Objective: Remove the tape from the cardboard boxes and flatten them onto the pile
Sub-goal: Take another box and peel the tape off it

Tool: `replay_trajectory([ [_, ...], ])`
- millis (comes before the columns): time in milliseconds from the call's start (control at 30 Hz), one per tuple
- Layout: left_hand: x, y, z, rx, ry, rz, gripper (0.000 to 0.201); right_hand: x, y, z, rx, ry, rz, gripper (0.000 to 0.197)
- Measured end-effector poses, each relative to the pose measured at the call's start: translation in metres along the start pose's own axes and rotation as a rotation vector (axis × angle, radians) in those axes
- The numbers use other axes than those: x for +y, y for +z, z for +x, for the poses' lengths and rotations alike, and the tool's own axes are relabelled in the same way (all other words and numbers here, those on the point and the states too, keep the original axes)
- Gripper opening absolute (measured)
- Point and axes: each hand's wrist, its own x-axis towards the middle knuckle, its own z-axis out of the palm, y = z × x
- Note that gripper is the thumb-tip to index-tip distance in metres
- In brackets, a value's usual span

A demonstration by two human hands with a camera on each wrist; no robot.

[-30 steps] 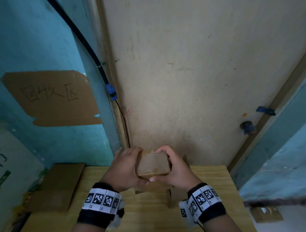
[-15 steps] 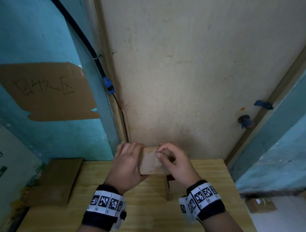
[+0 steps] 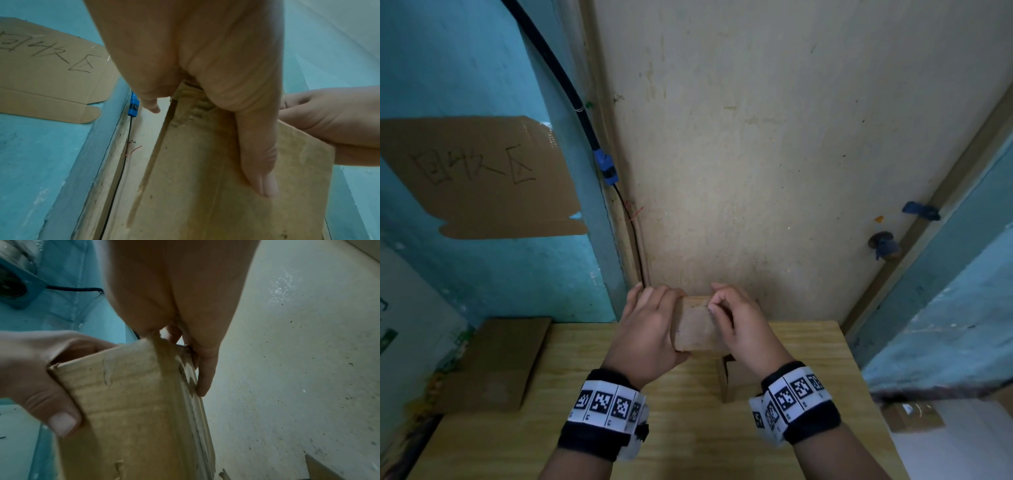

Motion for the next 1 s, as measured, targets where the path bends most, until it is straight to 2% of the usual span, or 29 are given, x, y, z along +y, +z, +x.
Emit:
replay_trajectory([
  [167,0.003,0.006,-0.004,-0.017,-0.032,-0.043,0.096,0.003,0.005,-0.004,-0.021,-0.007,-0.045,0.009],
  [267,0.002,0.008,-0.007,-0.036,-0.048,-0.103,0.097,0.003,0.000,-0.006,-0.067,0.000,0.022,0.010],
  [367,0.001,0.008,-0.009,-0.018,-0.059,-0.126,0.098,0.001,-0.007,-0.008,-0.054,0.016,0.118,0.003],
  [533,0.000,0.007,-0.017,-0.005,-0.087,-0.094,0.099,0.000,-0.004,-0.011,-0.035,0.023,0.172,0.003],
  [867,0.004,0.015,-0.026,-0.032,-0.085,-0.081,0.093,-0.004,0.011,-0.018,-0.073,0.018,-0.098,0.006],
  [1000,0.003,0.013,-0.025,-0.031,-0.093,-0.096,0.093,-0.004,0.009,-0.018,-0.052,0.003,-0.072,0.004],
])
